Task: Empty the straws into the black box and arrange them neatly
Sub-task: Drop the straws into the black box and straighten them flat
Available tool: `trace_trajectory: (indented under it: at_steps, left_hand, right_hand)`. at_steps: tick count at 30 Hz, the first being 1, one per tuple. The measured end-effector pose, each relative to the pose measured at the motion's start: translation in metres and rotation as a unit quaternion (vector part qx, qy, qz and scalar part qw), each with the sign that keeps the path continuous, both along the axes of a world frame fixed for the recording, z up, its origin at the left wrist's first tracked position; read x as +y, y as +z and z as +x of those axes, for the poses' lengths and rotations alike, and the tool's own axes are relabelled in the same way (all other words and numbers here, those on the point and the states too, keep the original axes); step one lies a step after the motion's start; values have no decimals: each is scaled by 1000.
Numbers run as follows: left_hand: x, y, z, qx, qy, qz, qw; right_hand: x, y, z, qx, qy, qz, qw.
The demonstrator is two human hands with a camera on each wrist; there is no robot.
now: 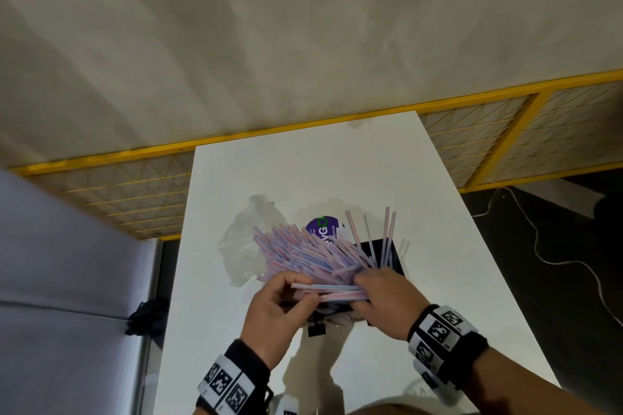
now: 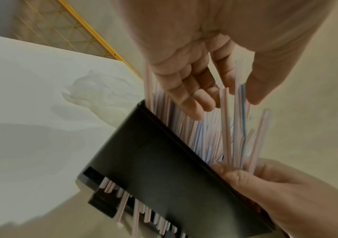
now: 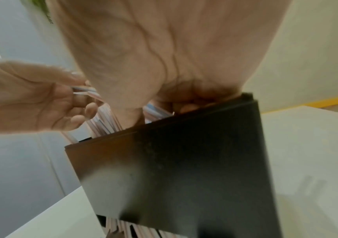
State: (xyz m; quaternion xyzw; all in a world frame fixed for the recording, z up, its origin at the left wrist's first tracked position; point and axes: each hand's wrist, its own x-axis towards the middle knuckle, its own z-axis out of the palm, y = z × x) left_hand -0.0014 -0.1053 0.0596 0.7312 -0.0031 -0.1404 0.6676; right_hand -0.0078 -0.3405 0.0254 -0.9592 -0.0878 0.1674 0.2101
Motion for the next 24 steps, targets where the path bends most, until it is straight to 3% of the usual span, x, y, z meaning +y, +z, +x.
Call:
trace_trajectory:
  at_steps: [6, 8, 12, 15, 24]
  left_hand:
    - [-4, -10, -12, 43, -23, 13, 999]
    - [-6, -17, -11, 4, -48, 112, 993]
    - [-4, -25, -10, -135, -128, 277, 943]
    - [-2, -27, -8, -178, -158, 313, 919]
    - [-2, -29, -9, -223, -119, 349, 902]
  right_hand:
    - [7, 4, -2, -12, 15, 81, 997]
    - [12, 3, -5, 0, 37, 59, 998]
    - [17, 3, -11, 0, 66, 37, 997]
    - [15, 2, -15, 14, 82, -4, 997]
    - [20, 1, -12, 51, 90, -70, 992]
